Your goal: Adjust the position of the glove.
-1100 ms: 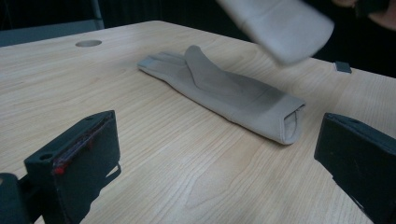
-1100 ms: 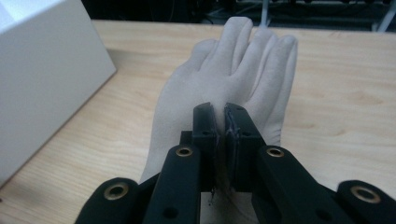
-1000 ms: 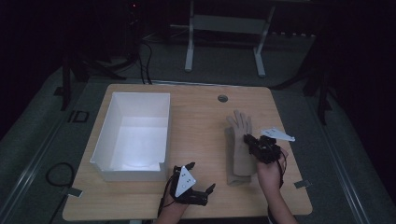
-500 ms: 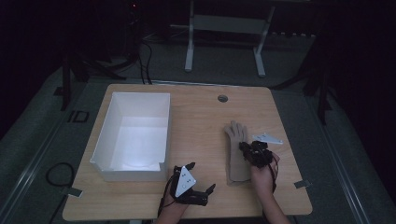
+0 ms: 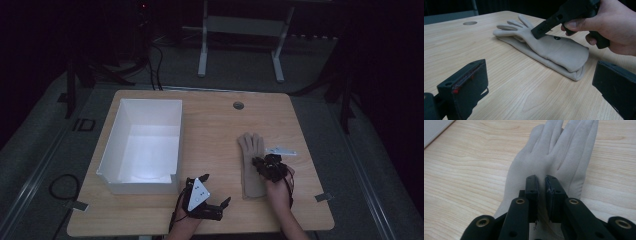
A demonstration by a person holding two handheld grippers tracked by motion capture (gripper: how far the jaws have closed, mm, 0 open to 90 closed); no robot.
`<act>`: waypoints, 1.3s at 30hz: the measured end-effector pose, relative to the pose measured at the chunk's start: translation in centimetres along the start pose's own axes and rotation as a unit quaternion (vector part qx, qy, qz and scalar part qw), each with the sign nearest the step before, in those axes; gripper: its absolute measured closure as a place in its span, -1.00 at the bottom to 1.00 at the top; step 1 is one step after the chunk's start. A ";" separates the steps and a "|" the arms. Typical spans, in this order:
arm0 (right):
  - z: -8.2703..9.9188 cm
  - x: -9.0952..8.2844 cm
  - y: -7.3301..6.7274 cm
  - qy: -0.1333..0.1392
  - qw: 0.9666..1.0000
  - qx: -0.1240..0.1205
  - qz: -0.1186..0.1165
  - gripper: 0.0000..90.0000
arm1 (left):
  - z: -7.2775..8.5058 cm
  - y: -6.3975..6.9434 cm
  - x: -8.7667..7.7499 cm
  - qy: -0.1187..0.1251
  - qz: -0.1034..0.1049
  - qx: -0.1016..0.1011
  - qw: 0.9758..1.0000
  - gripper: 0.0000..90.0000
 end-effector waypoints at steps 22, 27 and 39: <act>-0.1 -0.3 -1.7 0.028 1.000 0.005 0.014 0.82 | 0.0 0.0 0.0 0.000 0.000 0.000 1.000 -0.99; -0.1 -0.5 -2.2 0.035 0.999 0.007 0.016 0.82 | 0.0 0.0 0.0 0.000 0.000 0.001 1.000 -0.99; 0.9 1.1 -1.3 0.019 0.999 0.018 0.018 0.74 | 0.0 0.0 0.0 -0.001 0.002 0.002 1.000 -0.99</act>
Point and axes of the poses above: each handheld gripper's, and its own axes: x roughly forward along the jaws, z roughly out of its underside, y roughly to its right, the point moved 2 cm from there along x, roughly forward along the jaws, and after that the axes turned 7 degrees about -z, right-handed, at the moved point
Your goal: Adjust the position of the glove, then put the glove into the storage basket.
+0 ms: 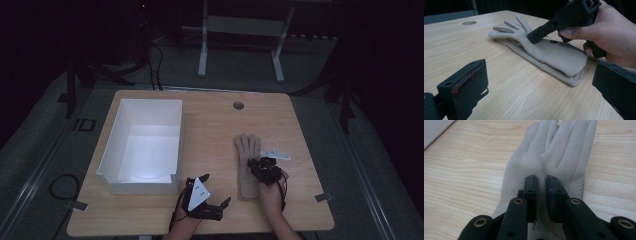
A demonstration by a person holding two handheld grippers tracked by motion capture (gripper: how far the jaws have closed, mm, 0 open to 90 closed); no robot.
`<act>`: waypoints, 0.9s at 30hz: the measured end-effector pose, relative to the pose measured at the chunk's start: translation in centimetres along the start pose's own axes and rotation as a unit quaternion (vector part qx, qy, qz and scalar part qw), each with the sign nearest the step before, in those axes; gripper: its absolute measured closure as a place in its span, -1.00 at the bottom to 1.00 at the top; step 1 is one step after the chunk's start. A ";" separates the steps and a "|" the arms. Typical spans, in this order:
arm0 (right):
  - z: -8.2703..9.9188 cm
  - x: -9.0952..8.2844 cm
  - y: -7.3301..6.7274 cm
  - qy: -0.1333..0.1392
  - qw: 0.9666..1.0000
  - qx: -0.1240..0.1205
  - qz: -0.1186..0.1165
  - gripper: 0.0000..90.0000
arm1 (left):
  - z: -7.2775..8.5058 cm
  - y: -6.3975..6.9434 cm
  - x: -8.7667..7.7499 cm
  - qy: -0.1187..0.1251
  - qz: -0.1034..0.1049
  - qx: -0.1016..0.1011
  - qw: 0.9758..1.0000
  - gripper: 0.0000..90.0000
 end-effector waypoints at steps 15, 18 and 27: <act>-2.9 -3.3 1.7 0.031 0.996 -0.035 -0.082 -0.49 | -0.2 0.0 0.6 -0.028 0.018 -0.001 0.999 -0.99; -3.1 -3.7 2.8 0.037 0.991 -0.062 -0.110 -0.66 | -0.3 -0.1 1.0 -0.035 0.047 0.009 0.998 -0.99; -3.8 -4.7 5.2 0.005 0.986 -0.117 -0.117 -0.69 | -1.2 0.0 1.9 -0.099 0.058 0.023 0.993 -0.99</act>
Point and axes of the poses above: each handheld gripper's, and its own axes: x roughly forward along the jaws, z roughly out of its underside, y roughly to its right, the point moved 2 cm from there along x, roughly forward along the jaws, and after that the axes turned 7 degrees about -z, right-handed, at the moved point
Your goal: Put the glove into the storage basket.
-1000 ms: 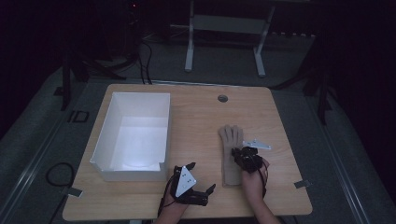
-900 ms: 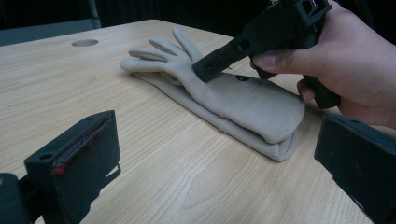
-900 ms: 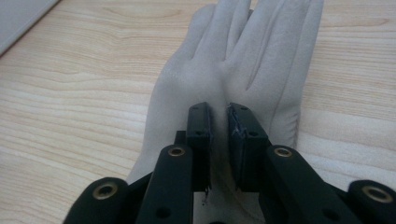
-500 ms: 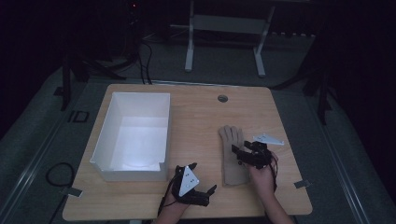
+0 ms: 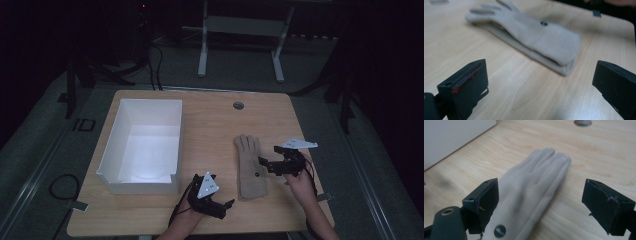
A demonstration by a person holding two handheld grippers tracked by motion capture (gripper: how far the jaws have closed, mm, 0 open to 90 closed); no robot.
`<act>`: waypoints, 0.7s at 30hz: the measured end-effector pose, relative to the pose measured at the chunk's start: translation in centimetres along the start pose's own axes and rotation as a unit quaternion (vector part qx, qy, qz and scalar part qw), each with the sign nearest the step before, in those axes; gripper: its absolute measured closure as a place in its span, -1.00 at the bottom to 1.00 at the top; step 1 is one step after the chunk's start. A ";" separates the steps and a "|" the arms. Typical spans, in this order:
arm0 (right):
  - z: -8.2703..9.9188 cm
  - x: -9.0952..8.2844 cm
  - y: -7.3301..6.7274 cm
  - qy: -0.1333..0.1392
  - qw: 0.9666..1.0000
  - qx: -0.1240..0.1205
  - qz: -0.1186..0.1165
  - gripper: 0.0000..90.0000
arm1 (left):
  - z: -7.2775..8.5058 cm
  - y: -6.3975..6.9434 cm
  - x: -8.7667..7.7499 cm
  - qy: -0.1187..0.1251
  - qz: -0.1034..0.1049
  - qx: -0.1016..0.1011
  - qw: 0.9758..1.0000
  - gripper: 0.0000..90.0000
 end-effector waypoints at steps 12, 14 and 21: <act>-1.4 -0.5 1.7 0.033 0.998 0.043 -0.030 -0.73 | -4.3 1.1 1.5 0.023 0.083 0.058 0.995 -0.77; -1.6 -0.1 1.7 0.029 0.998 0.038 -0.029 -0.73 | -5.1 1.3 2.2 0.016 0.098 0.065 0.993 -0.67; -2.0 2.4 3.0 0.018 0.995 0.076 -0.055 -0.75 | -5.7 2.8 5.0 -0.015 0.140 0.098 0.985 -0.56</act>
Point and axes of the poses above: each handheld gripper's, and its own axes: x roughly forward along the jaws, z roughly out of its underside, y roughly to its right, the point moved 2 cm from there along x, roughly forward along the jaws, and after that the axes turned 7 degrees about -z, right-handed, at the moved point
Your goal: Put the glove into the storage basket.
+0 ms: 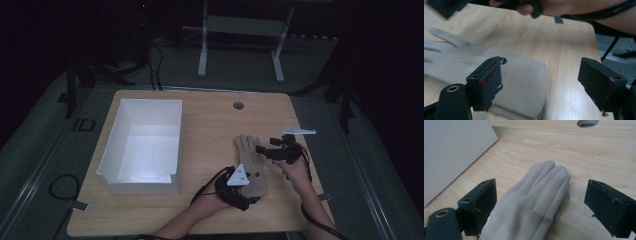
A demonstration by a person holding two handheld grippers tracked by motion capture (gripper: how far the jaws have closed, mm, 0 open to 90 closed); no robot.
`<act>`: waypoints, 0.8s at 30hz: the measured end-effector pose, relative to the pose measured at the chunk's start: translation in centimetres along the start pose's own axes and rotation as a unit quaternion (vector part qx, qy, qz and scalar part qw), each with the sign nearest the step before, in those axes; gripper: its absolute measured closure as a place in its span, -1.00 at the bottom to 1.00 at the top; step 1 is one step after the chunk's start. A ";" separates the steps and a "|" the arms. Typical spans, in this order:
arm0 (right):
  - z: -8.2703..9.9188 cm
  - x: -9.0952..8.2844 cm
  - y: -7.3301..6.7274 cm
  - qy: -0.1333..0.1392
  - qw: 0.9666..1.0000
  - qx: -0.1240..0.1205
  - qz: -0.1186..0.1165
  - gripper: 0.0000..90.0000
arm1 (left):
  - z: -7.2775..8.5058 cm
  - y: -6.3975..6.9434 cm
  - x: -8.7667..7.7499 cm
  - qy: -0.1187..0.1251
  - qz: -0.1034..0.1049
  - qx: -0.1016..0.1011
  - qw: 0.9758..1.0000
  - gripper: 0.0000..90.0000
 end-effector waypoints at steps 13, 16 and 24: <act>1.2 4.9 3.0 -0.045 0.996 0.073 0.003 -0.33 | 1.2 -0.7 1.8 -0.035 0.022 -0.011 0.999 -0.43; 1.4 5.6 2.9 -0.060 0.996 0.068 0.010 -0.26 | 1.8 -0.9 1.3 -0.040 0.023 -0.017 0.999 -0.43; 1.6 6.1 1.8 -0.070 0.997 0.042 -0.011 0.44 | 2.7 -0.8 0.6 -0.043 0.022 -0.011 0.999 -0.43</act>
Point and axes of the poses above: each handheld gripper's, and its own axes: x roughly forward along the jaws, z roughly out of its underside, y roughly to its right, the point moved 2 cm from there along x, roughly forward along the jaws, and after that the axes turned 7 degrees about -z, right-handed, at the moved point
